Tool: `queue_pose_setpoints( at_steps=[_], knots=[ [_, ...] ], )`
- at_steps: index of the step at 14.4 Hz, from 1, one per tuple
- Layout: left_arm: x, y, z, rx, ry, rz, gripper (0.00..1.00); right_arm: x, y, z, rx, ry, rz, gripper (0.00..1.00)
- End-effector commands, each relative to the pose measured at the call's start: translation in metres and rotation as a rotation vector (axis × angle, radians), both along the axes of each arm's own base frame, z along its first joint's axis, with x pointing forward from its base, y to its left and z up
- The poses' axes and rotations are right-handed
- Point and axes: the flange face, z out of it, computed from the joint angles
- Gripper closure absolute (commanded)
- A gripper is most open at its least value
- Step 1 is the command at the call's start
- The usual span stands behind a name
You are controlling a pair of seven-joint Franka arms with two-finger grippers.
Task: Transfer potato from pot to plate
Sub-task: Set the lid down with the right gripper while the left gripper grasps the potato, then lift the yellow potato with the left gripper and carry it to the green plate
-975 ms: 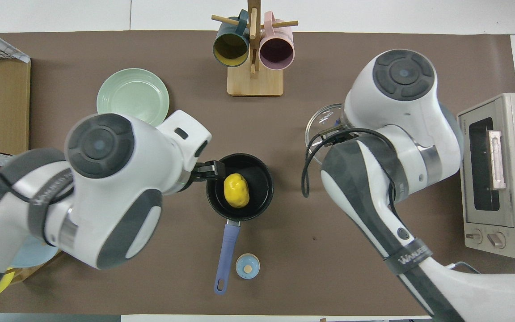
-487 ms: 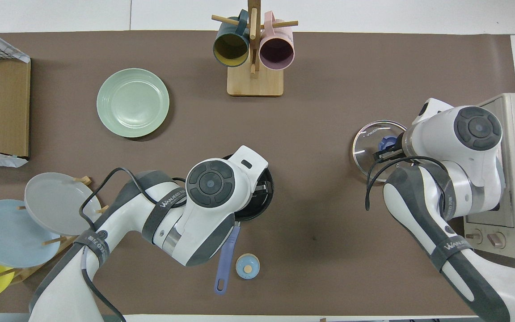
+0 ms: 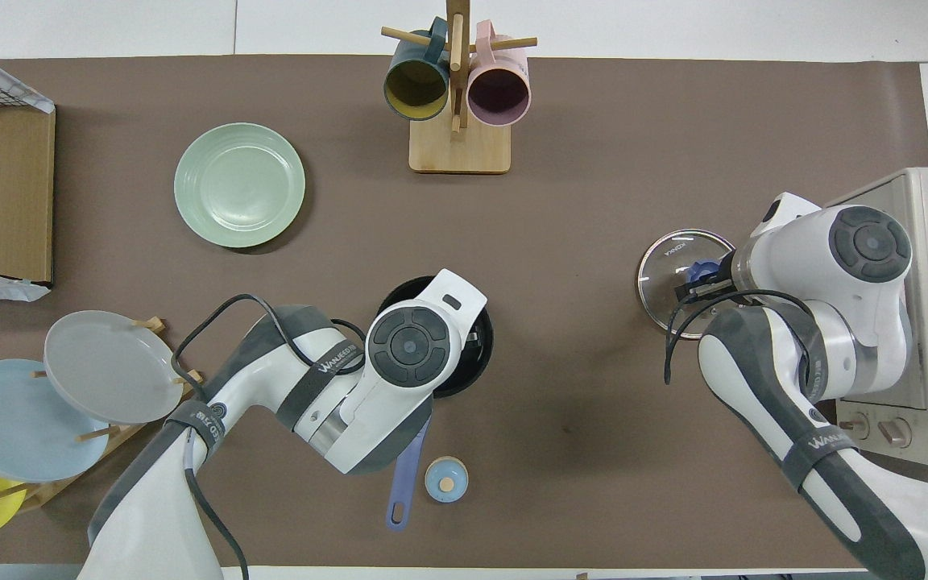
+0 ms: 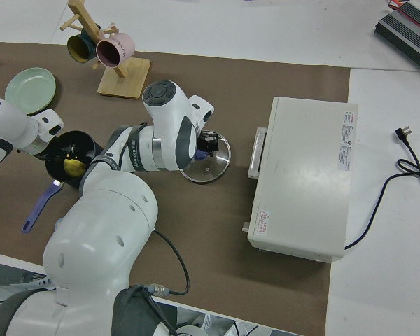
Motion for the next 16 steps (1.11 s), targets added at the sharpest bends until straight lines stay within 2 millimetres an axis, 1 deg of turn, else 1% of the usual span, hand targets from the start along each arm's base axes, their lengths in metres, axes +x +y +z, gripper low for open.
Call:
queue_pose_setpoints(
  at_steps=[1, 3, 5, 6, 8, 9, 10, 11, 12, 13, 14, 15, 16],
  knots=[
    [0.002, 0.000, -0.012, 0.012, -0.023, 0.011, 0.00, 0.011, -0.002, 0.028, 0.013, -0.010, -0.011, 0.00],
    [0.004, 0.000, -0.011, 0.011, -0.026, 0.021, 0.00, 0.022, -0.004, 0.064, 0.008, 0.021, -0.021, 0.00],
    [0.008, 0.000, -0.009, 0.004, -0.032, 0.024, 0.00, 0.029, -0.013, 0.114, 0.000, 0.065, -0.045, 0.00],
    [0.009, 0.000, -0.010, -0.001, -0.036, 0.023, 0.00, 0.029, -0.018, 0.135, -0.003, 0.073, -0.057, 0.00],
    [0.011, -0.001, -0.017, -0.002, -0.033, 0.026, 0.00, 0.012, -0.040, 0.176, -0.004, 0.051, -0.108, 0.00],
    [0.012, -0.002, -0.016, -0.004, -0.035, 0.026, 0.00, 0.002, -0.043, 0.188, -0.006, 0.064, -0.118, 0.00],
    [0.013, -0.003, -0.015, -0.006, -0.037, 0.026, 0.00, -0.003, -0.039, 0.195, -0.007, 0.072, -0.124, 0.00],
    [0.014, -0.002, -0.016, -0.004, -0.037, 0.027, 0.00, -0.006, -0.038, 0.197, -0.009, 0.083, -0.137, 0.00],
    [0.014, -0.003, -0.017, -0.003, -0.036, 0.027, 0.05, -0.009, -0.038, 0.200, -0.011, 0.104, -0.139, 0.00],
    [0.015, -0.002, -0.017, -0.003, -0.036, 0.028, 0.26, -0.010, -0.034, 0.200, -0.012, 0.112, -0.132, 0.00],
    [0.017, -0.001, -0.017, -0.005, -0.038, 0.030, 0.52, -0.008, -0.027, 0.201, -0.022, 0.111, -0.116, 0.00],
    [0.019, -0.002, -0.014, -0.009, -0.043, 0.030, 0.79, -0.003, -0.025, 0.210, -0.022, 0.090, -0.113, 0.00],
    [0.020, -0.003, -0.013, -0.010, -0.044, 0.030, 0.98, 0.005, -0.028, 0.210, -0.023, 0.088, -0.120, 0.00]
  ],
)
